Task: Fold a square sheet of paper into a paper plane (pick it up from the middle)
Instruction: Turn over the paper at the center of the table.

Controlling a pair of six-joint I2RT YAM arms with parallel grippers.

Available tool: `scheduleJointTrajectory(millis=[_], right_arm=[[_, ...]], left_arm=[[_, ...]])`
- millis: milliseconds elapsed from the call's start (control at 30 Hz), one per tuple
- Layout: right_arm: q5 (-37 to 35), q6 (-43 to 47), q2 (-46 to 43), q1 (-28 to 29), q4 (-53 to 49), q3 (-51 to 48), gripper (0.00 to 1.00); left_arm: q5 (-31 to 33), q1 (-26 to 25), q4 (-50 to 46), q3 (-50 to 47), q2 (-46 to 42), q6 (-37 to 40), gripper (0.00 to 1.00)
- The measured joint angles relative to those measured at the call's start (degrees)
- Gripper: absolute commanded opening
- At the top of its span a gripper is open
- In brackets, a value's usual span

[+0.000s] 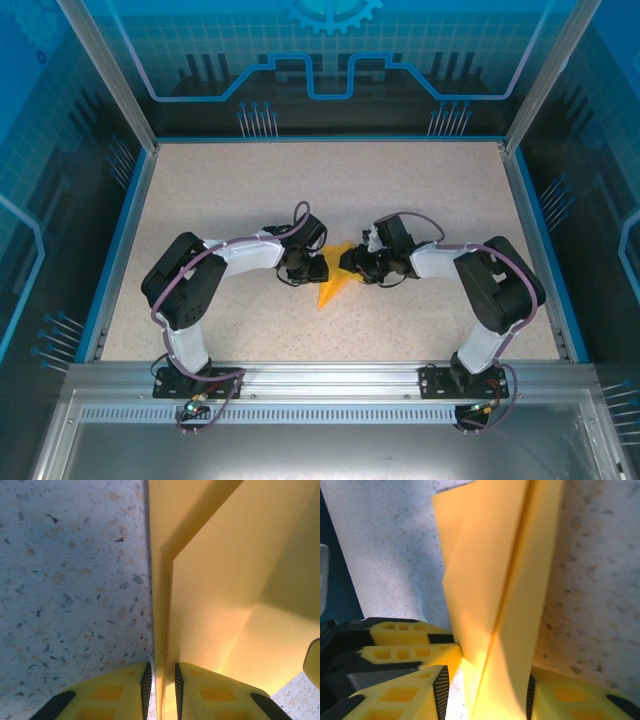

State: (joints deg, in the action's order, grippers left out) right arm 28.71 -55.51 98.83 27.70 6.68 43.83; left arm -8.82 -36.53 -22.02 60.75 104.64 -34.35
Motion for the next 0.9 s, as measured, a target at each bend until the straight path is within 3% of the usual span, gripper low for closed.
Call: scheduleJointTrajectory(millis=[333, 700, 900], right_arm=[[-0.96, -1.22, 2.25, 2.1, 2.45, 1.07, 0.38], [-2.34, -2.58, 4.24, 2.95, 5.99, 1.11, 0.21], [-2.38, -1.75, 5.38, 3.08, 5.81, 1.64, 0.07]], left_arm=[[0.02, 0.0, 0.0, -0.02, -0.04, -0.11, 0.24], [0.02, 0.0, 0.02, -0.04, -0.2, -0.2, 0.24], [0.02, -0.02, 0.07, -0.2, -0.66, -0.22, 0.25]])
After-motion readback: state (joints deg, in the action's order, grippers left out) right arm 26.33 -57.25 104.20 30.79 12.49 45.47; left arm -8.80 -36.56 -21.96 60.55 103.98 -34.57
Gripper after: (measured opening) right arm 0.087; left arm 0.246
